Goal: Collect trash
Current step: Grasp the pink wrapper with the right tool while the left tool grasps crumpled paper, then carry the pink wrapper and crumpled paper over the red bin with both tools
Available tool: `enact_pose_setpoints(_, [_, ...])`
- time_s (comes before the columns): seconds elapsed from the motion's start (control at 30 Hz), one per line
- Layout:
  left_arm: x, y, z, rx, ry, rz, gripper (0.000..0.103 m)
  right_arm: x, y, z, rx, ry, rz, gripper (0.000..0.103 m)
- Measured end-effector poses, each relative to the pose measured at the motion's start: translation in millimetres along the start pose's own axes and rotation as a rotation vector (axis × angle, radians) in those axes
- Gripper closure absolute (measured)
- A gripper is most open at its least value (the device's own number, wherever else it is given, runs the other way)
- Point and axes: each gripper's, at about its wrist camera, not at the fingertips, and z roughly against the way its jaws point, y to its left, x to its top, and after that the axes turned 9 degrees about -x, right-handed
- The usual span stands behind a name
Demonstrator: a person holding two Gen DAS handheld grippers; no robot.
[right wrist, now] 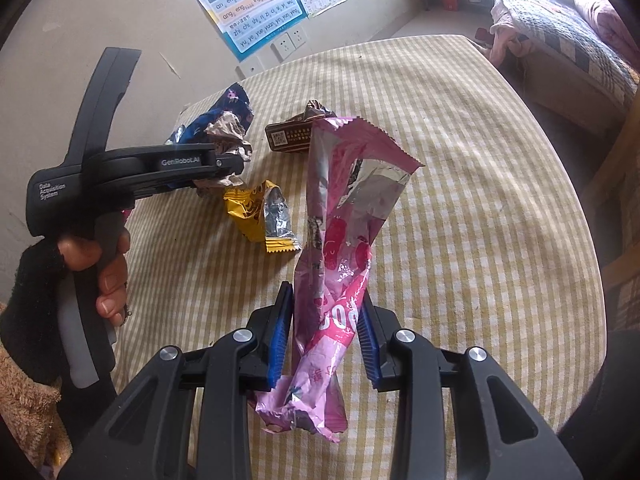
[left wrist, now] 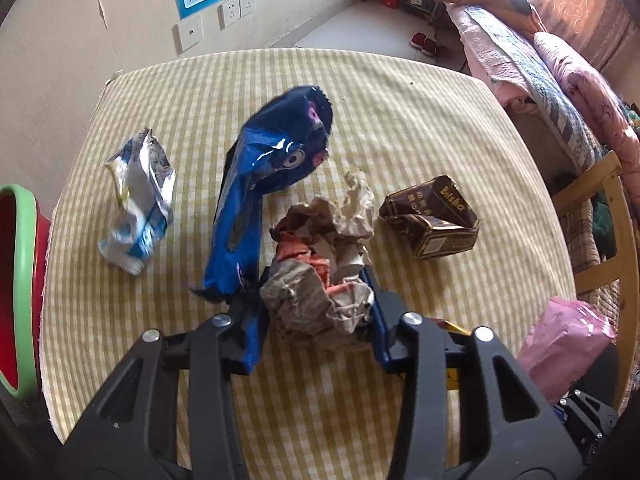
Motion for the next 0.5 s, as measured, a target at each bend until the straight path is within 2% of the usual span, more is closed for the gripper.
enact_pose_setpoints(0.23, [-14, 3, 39, -0.016, -0.073, 0.010, 0.064, -1, 4, 1, -0.014, -0.003, 0.017, 0.071])
enact_pose_setpoints(0.5, [-44, 20, 84, 0.000, -0.131, 0.103, 0.064, -3, 21, 7, -0.039, -0.019, 0.061, 0.071])
